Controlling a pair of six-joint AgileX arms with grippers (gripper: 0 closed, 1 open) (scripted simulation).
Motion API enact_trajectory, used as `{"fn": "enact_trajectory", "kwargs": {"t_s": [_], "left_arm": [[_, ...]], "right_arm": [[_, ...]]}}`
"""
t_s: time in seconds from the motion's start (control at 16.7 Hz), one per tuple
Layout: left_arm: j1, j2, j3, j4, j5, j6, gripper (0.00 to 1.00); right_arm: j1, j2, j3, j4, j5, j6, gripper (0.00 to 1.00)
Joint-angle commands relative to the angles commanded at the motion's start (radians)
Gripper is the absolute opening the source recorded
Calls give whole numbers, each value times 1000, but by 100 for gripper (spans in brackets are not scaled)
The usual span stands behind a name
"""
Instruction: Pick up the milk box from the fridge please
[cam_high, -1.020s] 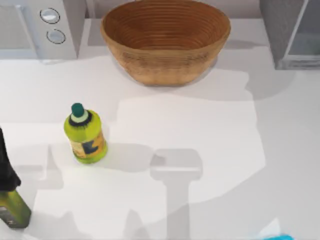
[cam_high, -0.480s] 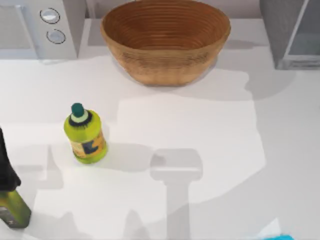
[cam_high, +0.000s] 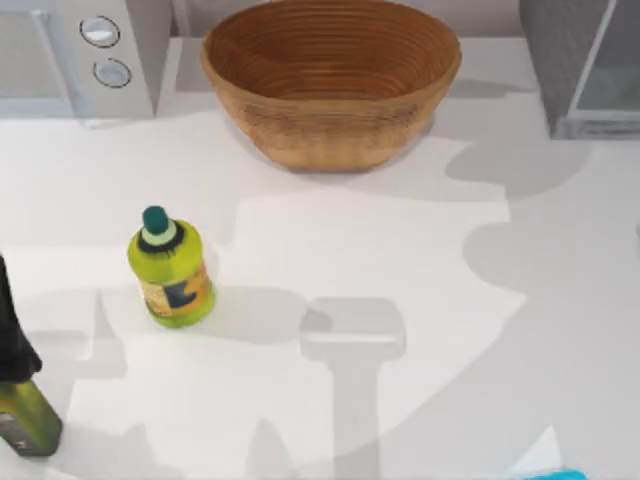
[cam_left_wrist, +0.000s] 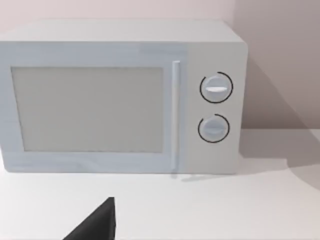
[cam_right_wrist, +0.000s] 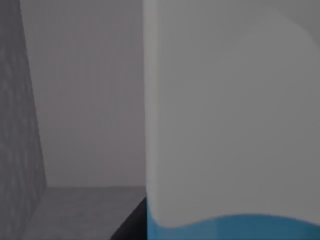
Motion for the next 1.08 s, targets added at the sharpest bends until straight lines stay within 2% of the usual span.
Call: {"fn": "enact_trajectory", "kwargs": {"t_s": [0.36, 0.84, 1.08], "left_arm": [[0, 0, 0, 0, 0, 0, 100], [0, 0, 0, 0, 0, 0, 100], [0, 0, 0, 0, 0, 0, 100]], "right_arm": [[-2, -31, -43, 18, -10, 1, 0], [-53, -253, -405, 139, -58, 3, 0], [-60, -282, -444, 159, -65, 3, 0]]}}
